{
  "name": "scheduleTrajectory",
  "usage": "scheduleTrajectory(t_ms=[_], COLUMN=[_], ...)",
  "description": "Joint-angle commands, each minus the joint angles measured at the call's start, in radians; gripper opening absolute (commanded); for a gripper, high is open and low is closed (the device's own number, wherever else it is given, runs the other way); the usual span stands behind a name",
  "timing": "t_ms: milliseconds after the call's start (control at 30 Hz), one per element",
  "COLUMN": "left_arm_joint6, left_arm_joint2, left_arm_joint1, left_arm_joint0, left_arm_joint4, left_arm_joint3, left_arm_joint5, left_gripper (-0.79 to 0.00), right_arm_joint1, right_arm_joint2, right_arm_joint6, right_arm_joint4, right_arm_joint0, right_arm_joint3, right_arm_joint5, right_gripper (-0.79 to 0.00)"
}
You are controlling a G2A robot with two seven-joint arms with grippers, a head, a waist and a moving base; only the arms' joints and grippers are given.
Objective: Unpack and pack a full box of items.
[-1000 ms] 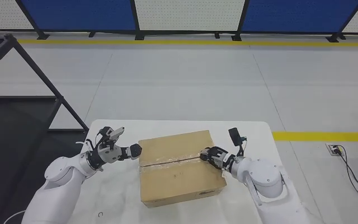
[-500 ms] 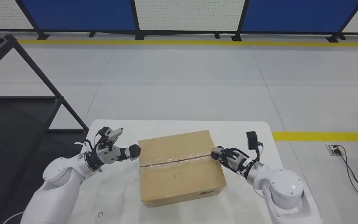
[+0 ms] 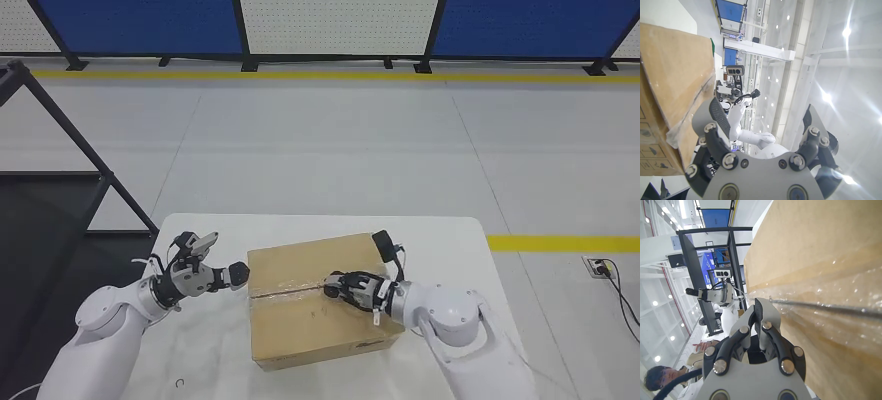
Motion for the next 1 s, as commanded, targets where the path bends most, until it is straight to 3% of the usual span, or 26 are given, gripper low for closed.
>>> scheduleTrajectory(t_ms=[0, 600, 967], left_arm_joint6=[-0.001, 0.0, 0.002], left_arm_joint2=[-0.003, -0.055, -0.11], left_arm_joint1=[0.001, 0.009, 0.017], left_arm_joint0=[0.005, 0.037, 0.086], left_arm_joint4=[0.0, -0.012, -0.044], left_arm_joint3=[-0.005, -0.013, -0.029], left_arm_joint5=[0.0, -0.013, -0.044], left_gripper=[0.0, 0.0, 0.0], right_arm_joint1=[-0.003, -0.033, -0.081], right_arm_joint2=[-0.014, -0.203, -0.344], right_arm_joint6=[-0.011, -0.022, -0.08], right_arm_joint4=[0.005, -0.03, -0.038], right_arm_joint0=[0.019, 0.131, 0.23], right_arm_joint3=[0.027, 0.099, 0.156], right_arm_joint5=[0.013, 0.022, 0.029], right_gripper=[-0.785, -0.785, -0.785])
